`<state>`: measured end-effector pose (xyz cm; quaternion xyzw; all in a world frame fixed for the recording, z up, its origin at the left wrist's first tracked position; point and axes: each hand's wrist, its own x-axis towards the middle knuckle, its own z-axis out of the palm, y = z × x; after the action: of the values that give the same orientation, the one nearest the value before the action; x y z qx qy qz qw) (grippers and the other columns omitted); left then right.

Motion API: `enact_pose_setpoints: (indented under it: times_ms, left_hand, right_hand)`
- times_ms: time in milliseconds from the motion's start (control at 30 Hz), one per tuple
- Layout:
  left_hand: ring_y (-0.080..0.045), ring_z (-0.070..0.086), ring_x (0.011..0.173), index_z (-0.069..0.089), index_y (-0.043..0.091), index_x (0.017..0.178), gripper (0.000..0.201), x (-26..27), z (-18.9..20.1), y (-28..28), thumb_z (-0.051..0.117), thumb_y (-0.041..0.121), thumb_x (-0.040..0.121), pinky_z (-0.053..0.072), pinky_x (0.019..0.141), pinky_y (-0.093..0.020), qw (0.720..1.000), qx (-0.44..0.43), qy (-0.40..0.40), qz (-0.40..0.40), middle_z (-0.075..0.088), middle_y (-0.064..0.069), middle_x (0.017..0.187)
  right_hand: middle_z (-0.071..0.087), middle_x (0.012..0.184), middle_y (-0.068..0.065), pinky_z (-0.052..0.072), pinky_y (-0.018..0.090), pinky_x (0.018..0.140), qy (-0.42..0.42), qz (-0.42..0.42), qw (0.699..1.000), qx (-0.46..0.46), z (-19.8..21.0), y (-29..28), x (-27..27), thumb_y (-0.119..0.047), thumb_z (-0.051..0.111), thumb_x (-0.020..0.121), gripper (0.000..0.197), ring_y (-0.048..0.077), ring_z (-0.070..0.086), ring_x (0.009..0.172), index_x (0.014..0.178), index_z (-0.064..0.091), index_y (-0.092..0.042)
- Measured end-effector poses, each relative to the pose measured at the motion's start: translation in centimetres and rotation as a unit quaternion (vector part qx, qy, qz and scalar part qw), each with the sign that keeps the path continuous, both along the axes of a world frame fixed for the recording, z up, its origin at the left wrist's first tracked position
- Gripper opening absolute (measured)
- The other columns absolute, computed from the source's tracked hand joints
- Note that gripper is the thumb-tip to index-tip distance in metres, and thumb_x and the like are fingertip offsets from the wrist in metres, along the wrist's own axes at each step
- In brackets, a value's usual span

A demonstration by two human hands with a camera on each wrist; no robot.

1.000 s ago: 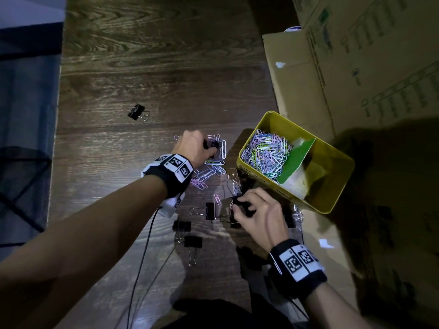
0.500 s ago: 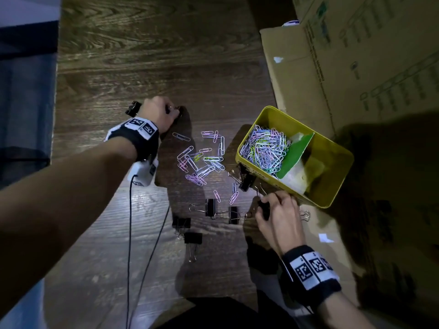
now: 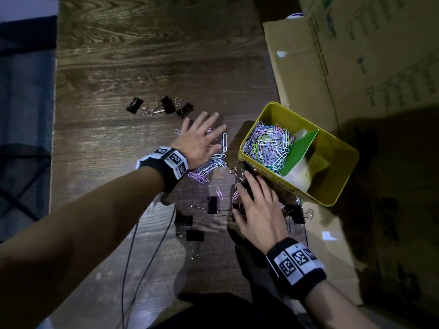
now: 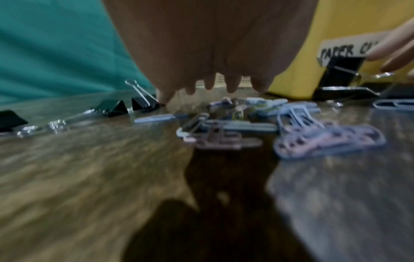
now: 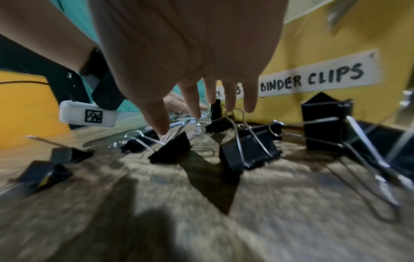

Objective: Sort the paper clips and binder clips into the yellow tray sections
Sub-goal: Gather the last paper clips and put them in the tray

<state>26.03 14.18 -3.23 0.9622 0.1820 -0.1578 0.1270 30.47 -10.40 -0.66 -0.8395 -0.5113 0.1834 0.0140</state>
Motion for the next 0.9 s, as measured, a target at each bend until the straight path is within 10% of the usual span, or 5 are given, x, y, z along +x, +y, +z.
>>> enact_pose_setpoints:
  times_ms: [267, 533, 900]
  left_hand:
    - [-0.017, -0.004, 0.144, 0.006, 0.036, 0.145, 0.062, -5.3, -1.0, -1.5, 0.004, 0.058, 0.088, 0.002, 0.115, -0.054, 0.997, -0.031, 0.011, -0.066, 0.006, 0.007, 0.157]
    - [-0.018, -0.011, 0.143, 0.004, 0.035, 0.146, 0.058, -0.6, -0.2, -2.7, 0.024, 0.053, 0.095, -0.001, 0.112, -0.059, 0.995, -0.043, 0.042, -0.085, -0.010, 0.009, 0.156]
    - [-0.021, 0.000, 0.144, 0.024, 0.036, 0.143, 0.052, -4.7, -0.4, -5.4, 0.035, 0.047, 0.094, 0.000, 0.112, -0.061, 0.981, -0.011, -0.041, -0.191, 0.009, 0.004, 0.156]
  right_hand:
    - [0.038, 0.144, 0.014, 0.042, 0.049, 0.100, 0.010, -0.060, 0.998, 0.003, 0.1, -1.0, -0.4, -0.036, 0.060, 0.079, 0.054, 0.033, 0.042, 0.127, 0.129, 0.053, -0.016]
    - [0.033, 0.150, 0.009, 0.039, 0.051, 0.101, -0.012, -0.034, 0.999, -0.036, -0.1, -0.2, -0.9, -0.049, 0.053, 0.084, 0.061, 0.034, 0.040, 0.129, 0.136, 0.045, -0.018]
    - [0.047, 0.132, 0.018, 0.036, 0.051, 0.101, -0.031, -0.087, 0.995, -0.021, 0.6, -2.8, -2.3, -0.041, 0.060, 0.079, 0.046, 0.036, 0.042, 0.124, 0.119, 0.058, -0.019]
